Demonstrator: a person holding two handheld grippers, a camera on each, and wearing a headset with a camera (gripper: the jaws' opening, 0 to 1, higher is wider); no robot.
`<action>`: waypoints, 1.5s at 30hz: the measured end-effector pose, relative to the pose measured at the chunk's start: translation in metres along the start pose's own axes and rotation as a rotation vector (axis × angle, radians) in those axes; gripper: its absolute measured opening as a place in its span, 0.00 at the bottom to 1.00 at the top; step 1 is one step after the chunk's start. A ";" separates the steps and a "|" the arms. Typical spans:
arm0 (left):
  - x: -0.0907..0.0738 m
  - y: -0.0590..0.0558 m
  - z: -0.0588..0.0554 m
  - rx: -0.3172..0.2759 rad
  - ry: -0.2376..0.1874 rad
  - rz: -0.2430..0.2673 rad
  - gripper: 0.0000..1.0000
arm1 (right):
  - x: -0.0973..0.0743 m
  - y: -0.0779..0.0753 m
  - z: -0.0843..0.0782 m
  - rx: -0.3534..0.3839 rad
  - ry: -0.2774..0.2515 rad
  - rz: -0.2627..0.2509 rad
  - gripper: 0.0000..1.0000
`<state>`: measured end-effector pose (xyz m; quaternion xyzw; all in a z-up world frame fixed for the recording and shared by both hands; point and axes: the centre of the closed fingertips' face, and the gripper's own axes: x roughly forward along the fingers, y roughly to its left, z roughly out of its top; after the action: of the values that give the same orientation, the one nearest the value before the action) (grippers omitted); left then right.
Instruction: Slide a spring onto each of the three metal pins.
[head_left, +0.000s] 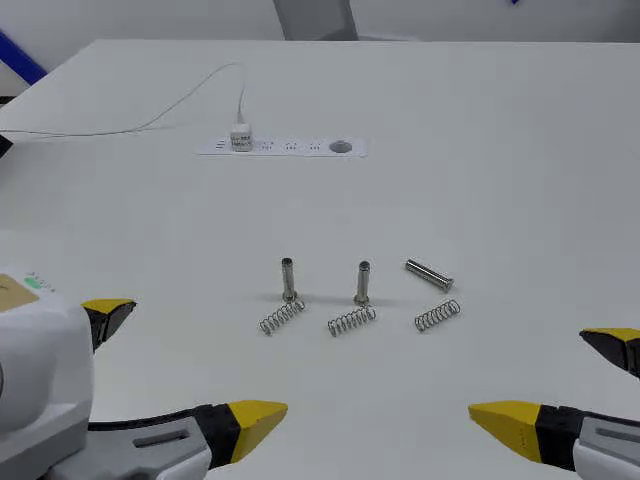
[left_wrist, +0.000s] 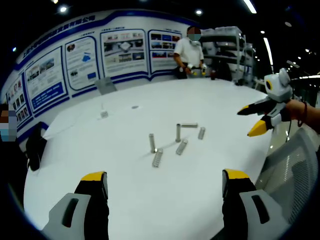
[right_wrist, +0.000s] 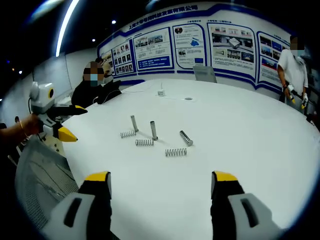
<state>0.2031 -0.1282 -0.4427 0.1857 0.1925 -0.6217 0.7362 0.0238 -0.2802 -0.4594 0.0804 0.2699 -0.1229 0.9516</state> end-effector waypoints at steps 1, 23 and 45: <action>0.000 0.000 0.000 -0.001 -0.002 -0.001 0.97 | 0.000 -0.001 0.001 0.000 -0.001 -0.001 0.82; 0.002 -0.003 0.003 -0.006 -0.015 -0.003 0.95 | 0.026 -0.019 0.023 -0.035 0.005 -0.012 0.65; 0.007 -0.007 -0.001 -0.024 -0.016 -0.018 0.95 | 0.068 -0.049 0.053 -0.104 0.055 -0.018 0.52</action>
<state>0.1972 -0.1350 -0.4477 0.1701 0.1957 -0.6276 0.7341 0.0925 -0.3513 -0.4556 0.0317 0.3027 -0.1150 0.9456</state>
